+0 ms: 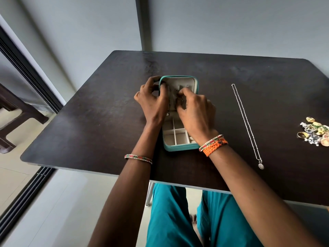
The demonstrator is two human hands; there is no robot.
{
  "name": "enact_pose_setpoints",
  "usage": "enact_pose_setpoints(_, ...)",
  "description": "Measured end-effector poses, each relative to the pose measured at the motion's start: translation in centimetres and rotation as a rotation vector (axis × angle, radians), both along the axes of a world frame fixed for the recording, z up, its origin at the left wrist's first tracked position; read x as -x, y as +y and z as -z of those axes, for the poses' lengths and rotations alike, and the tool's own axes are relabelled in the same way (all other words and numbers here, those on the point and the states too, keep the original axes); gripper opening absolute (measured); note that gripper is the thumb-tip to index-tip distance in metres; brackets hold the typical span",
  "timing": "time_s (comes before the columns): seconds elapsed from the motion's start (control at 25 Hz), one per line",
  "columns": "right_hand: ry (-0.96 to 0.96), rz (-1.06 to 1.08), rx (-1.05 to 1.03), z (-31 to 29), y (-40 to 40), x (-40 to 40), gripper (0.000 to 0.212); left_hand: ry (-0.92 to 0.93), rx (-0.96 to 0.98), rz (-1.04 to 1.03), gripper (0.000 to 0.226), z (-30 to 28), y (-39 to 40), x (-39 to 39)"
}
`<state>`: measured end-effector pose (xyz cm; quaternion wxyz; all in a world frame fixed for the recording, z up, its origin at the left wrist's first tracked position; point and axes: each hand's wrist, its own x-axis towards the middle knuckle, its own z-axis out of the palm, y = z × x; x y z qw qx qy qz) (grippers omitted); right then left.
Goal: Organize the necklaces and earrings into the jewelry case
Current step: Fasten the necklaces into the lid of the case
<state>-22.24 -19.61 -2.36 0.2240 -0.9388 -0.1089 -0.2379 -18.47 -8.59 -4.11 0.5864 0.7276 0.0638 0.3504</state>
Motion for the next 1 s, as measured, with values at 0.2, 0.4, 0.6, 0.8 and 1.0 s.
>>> enact_pose_setpoints(0.2,0.019,0.032,0.055,0.1,0.0,-0.2,0.023,0.002,-0.01,-0.012,0.023,-0.3,0.0,0.2)
enact_pose_setpoints(0.4,0.009,0.01,0.135,0.4,0.1,-0.5,0.021,0.005,0.003,-0.043,0.018,0.0,0.0,0.0)
enact_pose_setpoints(0.6,0.014,-0.103,0.111,0.4,-0.3,-1.2,0.015,0.041,0.027,-0.062,0.018,0.3,0.0,-0.3)
enact_pose_setpoints(0.8,0.045,-0.131,0.099,0.5,-0.9,-1.2,0.011,0.078,0.049,-0.069,0.02,0.3,0.0,-0.4)
enact_pose_setpoints(1.0,-0.007,-0.104,-0.066,-0.4,-1.2,-0.7,0.02,0.073,0.049,-0.07,0.017,0.1,-0.1,-0.3)
